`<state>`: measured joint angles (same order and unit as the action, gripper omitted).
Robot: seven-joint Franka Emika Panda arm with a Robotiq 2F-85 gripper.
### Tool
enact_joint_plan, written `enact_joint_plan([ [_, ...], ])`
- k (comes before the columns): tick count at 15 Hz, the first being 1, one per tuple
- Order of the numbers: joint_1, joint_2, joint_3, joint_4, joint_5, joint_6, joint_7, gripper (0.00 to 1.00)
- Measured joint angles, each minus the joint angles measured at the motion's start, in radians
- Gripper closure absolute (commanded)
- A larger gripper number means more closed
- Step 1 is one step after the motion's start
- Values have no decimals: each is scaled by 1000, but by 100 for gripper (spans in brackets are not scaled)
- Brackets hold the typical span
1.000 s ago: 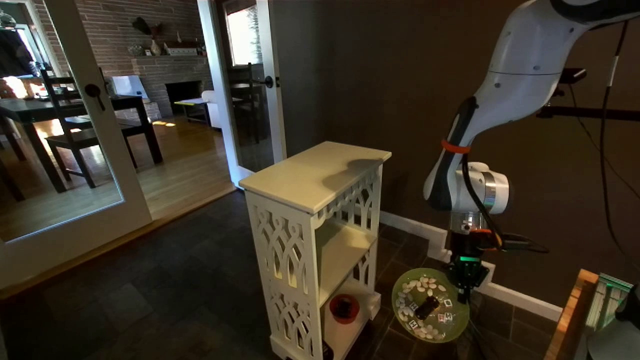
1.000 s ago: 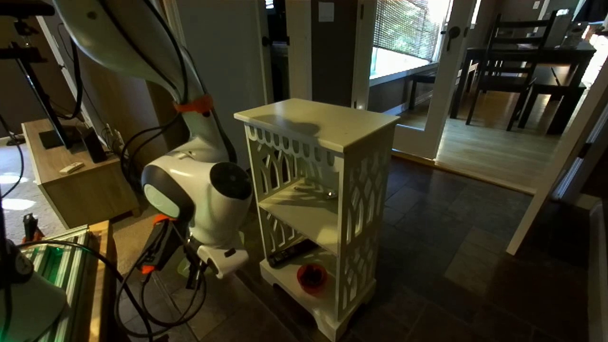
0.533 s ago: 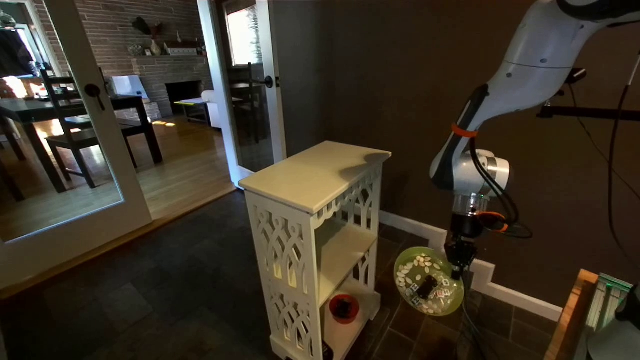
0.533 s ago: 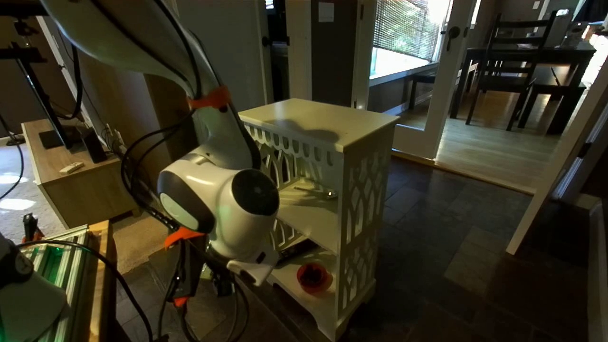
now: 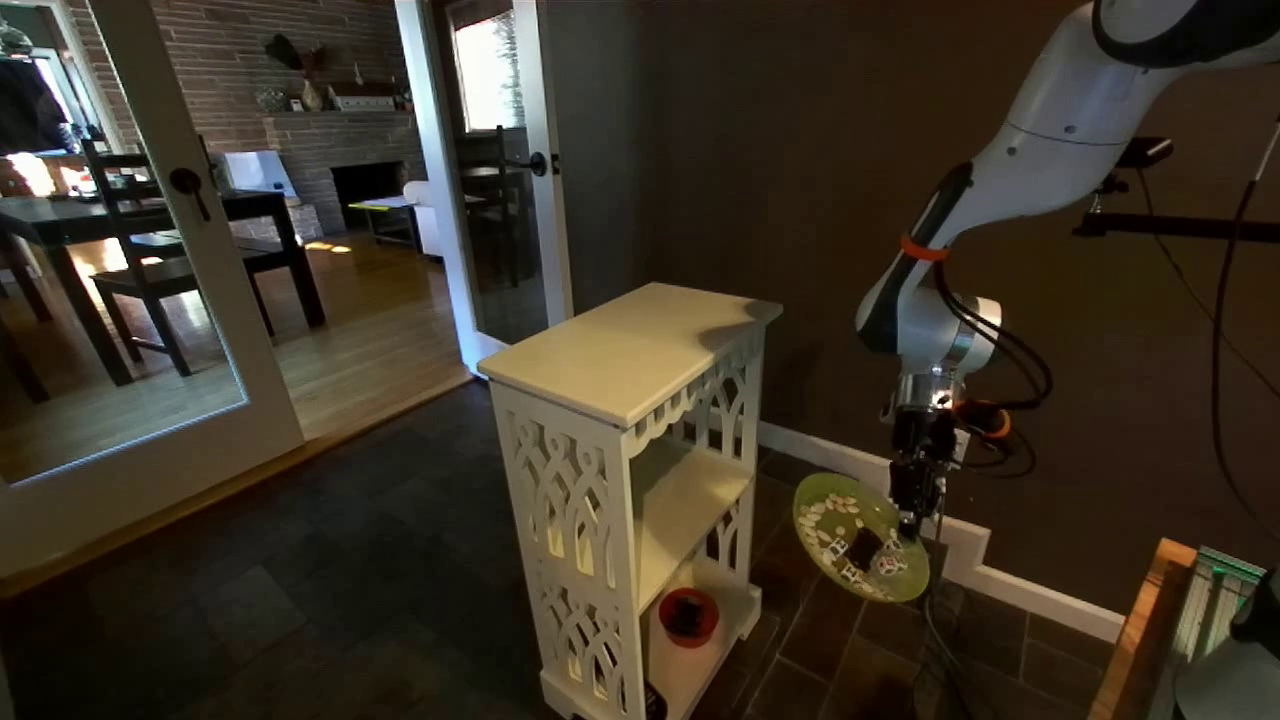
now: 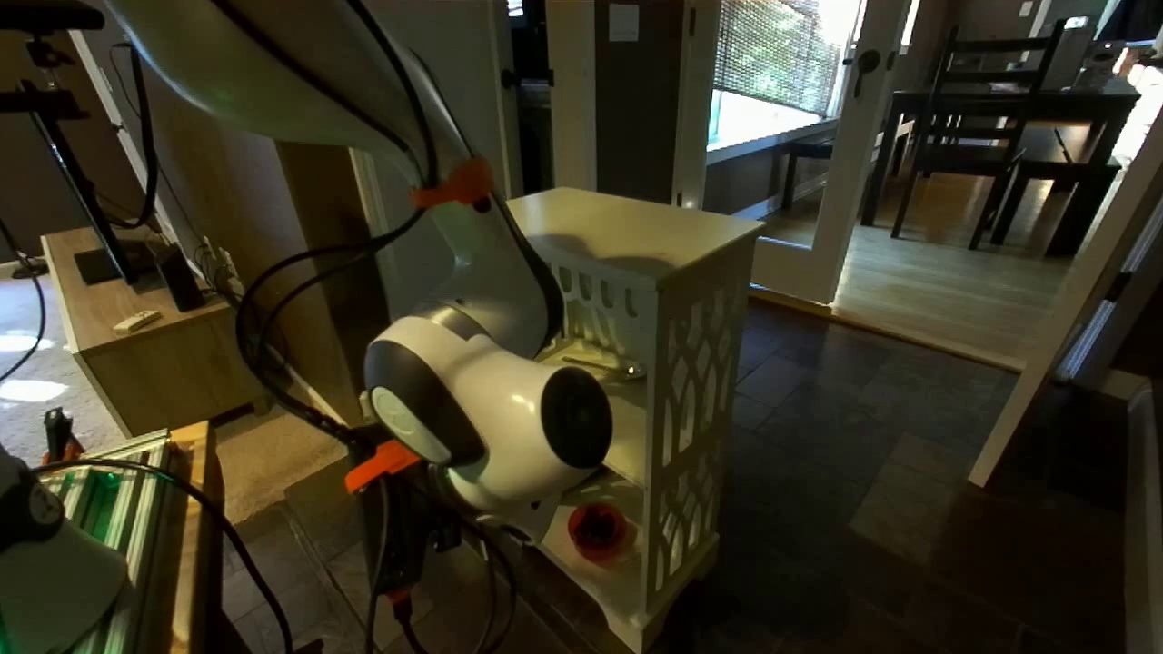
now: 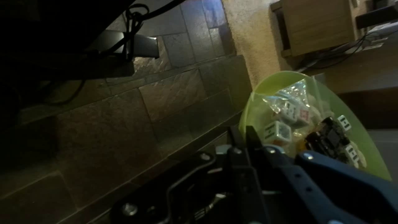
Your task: Put the yellow plate on top of the shelf.
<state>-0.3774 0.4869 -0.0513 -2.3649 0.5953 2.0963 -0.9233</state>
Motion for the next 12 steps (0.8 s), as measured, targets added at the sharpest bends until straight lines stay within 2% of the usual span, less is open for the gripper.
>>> enact_joint_plan([
  [4, 3, -1, -9, 35, -35, -206, 54, 98],
  [7, 10, -23, -33, 44, -58, -345, 161, 98],
  [12, 22, -128, -88, 15, -58, -453, 406, 98],
])
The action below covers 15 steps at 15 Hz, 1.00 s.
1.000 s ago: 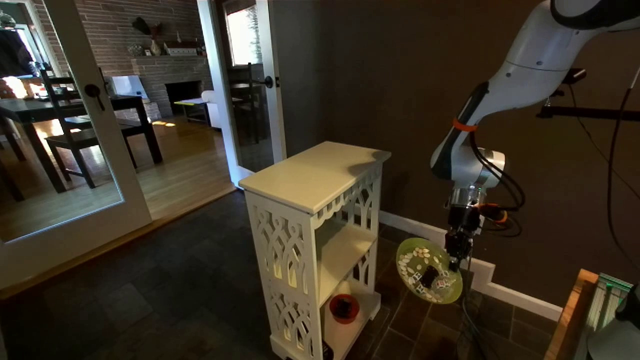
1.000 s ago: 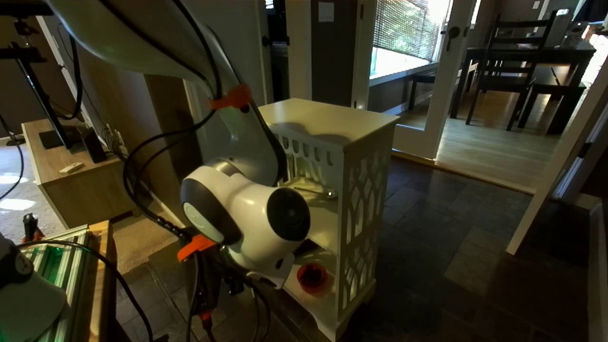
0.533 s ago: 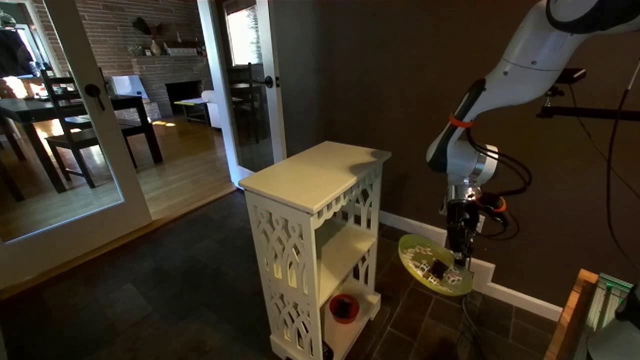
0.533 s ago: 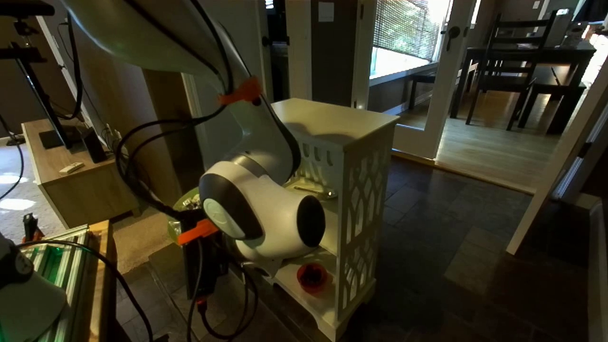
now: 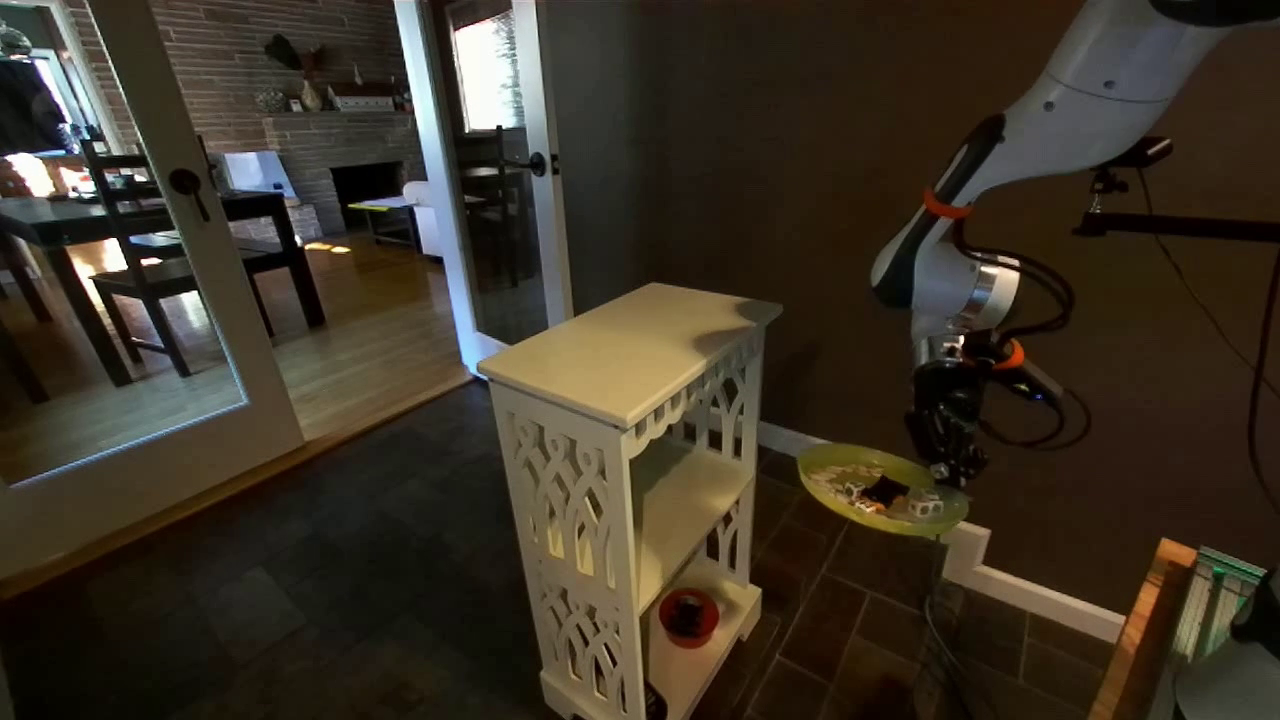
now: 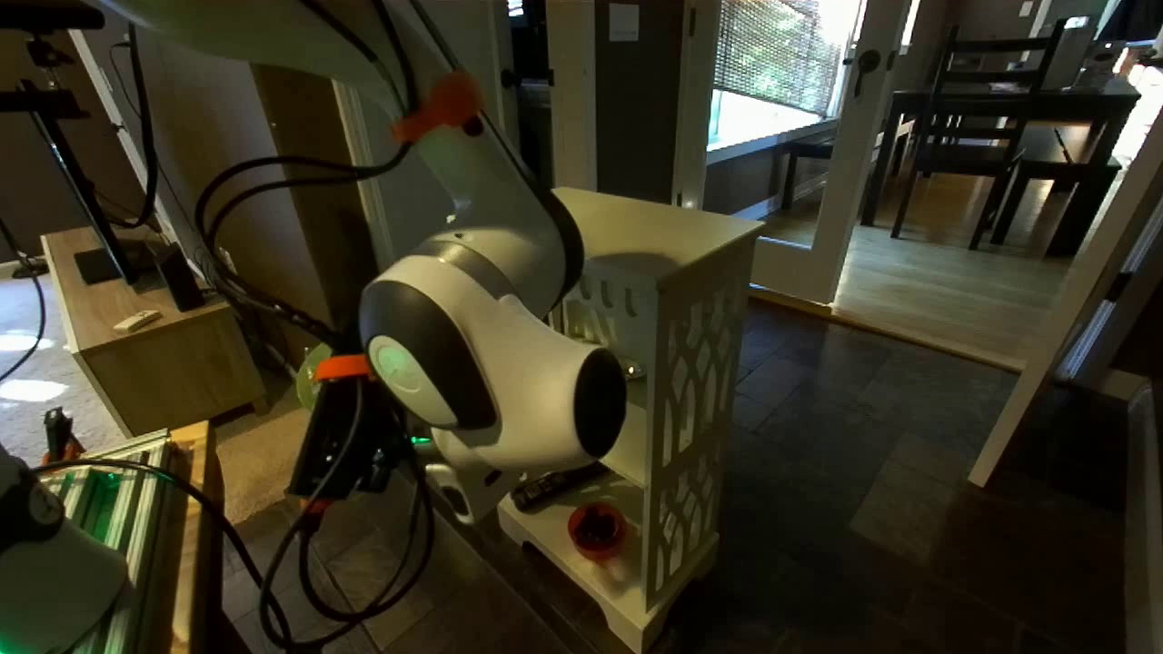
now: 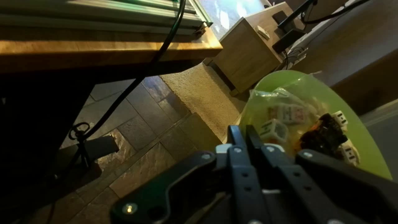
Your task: Put the yellow plate on top of the shelf.
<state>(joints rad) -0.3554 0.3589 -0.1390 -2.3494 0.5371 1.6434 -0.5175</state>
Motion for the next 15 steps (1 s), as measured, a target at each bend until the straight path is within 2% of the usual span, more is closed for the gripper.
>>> enact_joint_plan([
  [10, 68, -344, -45, -128, 0, -59, 396, 98],
  [15, 71, -528, -65, -177, 0, -82, 493, 94],
])
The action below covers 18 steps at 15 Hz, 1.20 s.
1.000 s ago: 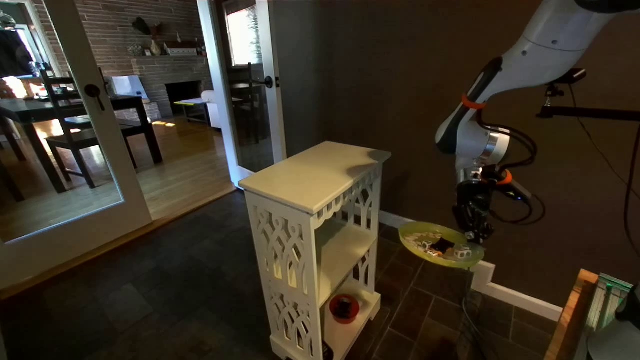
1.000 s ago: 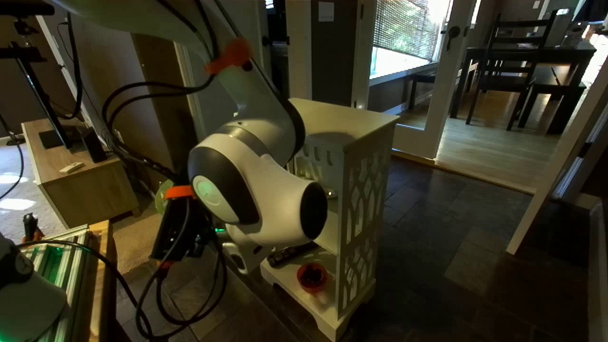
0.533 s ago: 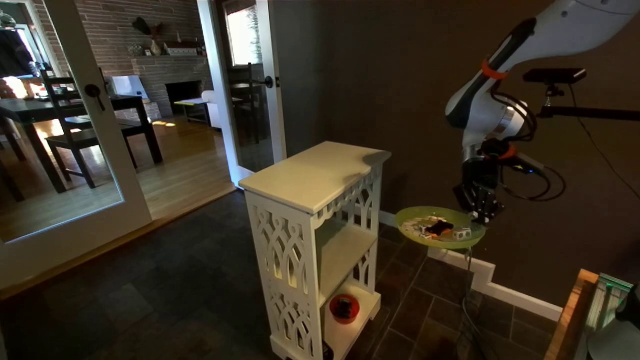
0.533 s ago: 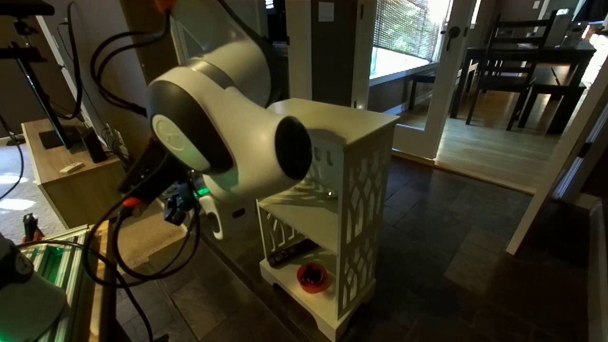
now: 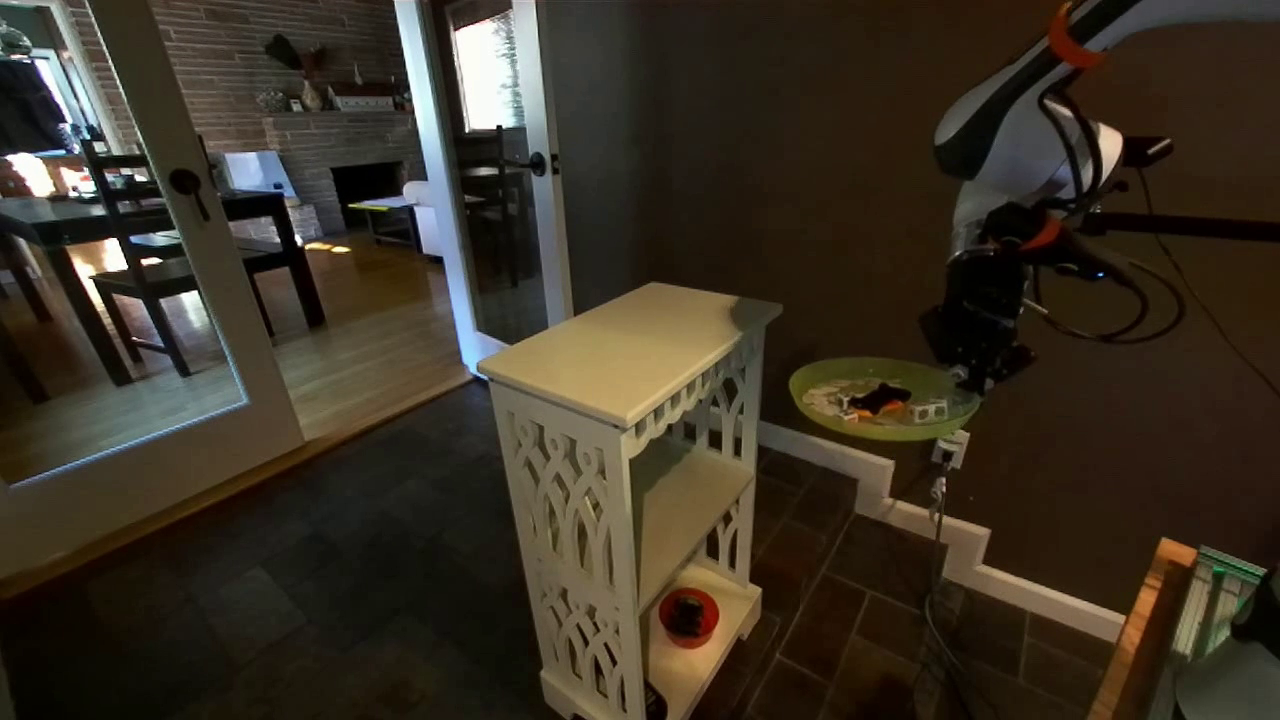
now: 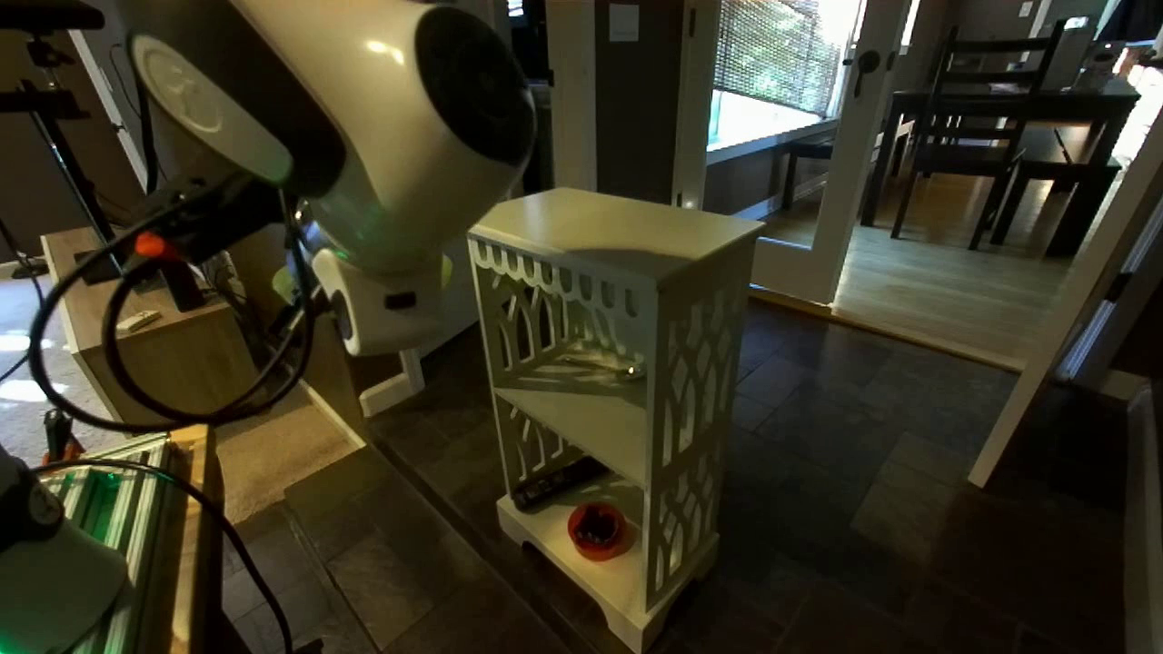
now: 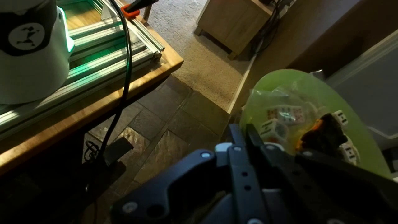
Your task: Put the yellow plate on top of the shelf.
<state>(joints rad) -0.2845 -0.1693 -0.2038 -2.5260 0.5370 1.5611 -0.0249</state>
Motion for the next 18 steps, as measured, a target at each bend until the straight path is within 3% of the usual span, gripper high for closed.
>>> enact_joint_plan([
  [11, 0, -56, -9, -32, 0, 1, 12, 98],
  [18, -8, -160, -38, 38, 0, -41, 103, 98],
])
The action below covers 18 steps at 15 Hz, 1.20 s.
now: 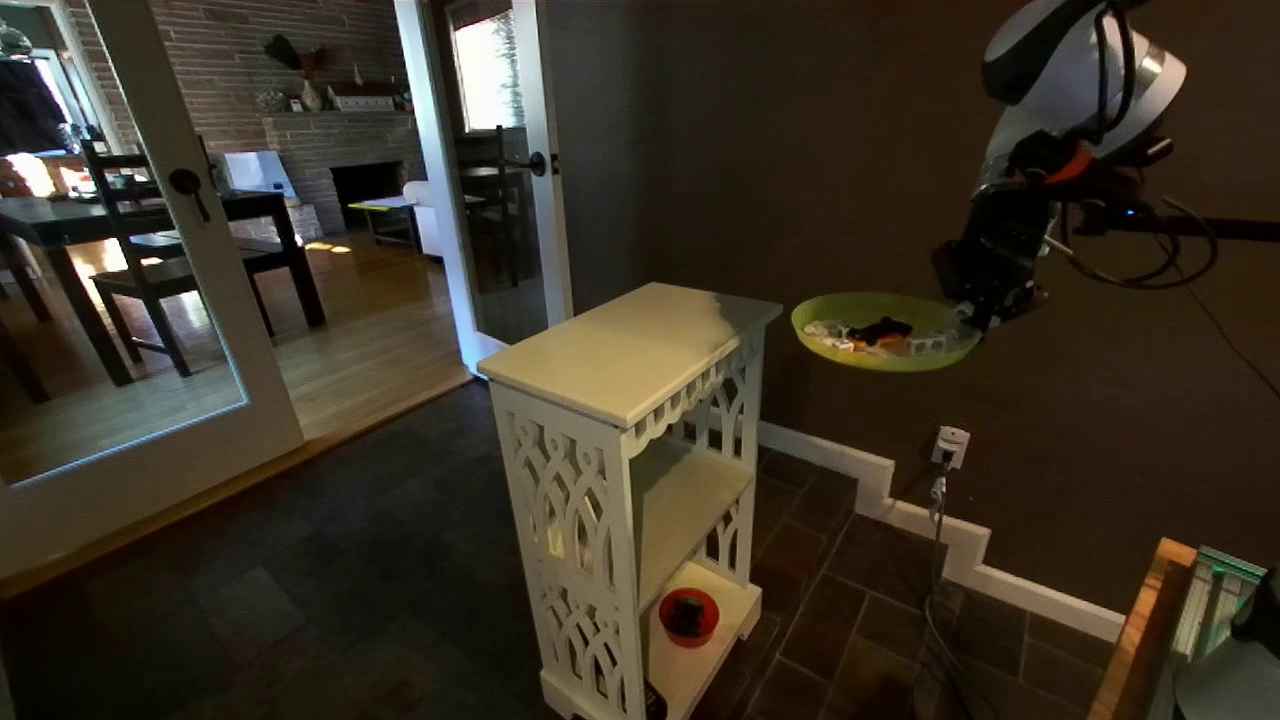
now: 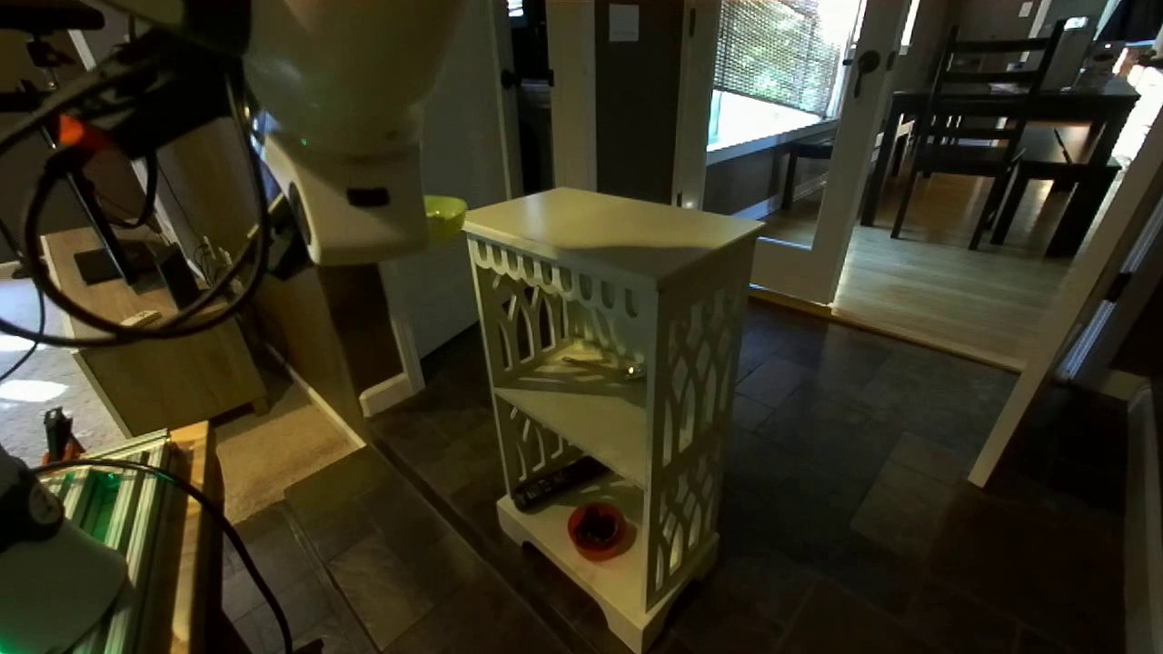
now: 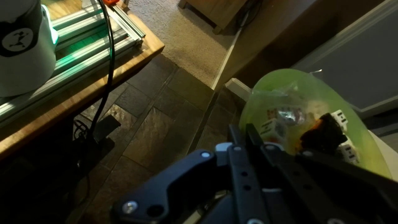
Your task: Put the yellow plate on top of the shelf.
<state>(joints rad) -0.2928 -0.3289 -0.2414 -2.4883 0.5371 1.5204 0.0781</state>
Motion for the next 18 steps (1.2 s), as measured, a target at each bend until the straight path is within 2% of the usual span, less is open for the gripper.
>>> enact_joint_plan([
  [4, 3, -33, 9, 107, 13, -64, 133, 98],
  [9, 40, -4, 45, 271, 72, -93, 235, 98],
  [13, 72, 106, 55, 399, 143, -93, 249, 98],
  [18, 78, 290, 55, 540, 216, -99, 249, 98],
])
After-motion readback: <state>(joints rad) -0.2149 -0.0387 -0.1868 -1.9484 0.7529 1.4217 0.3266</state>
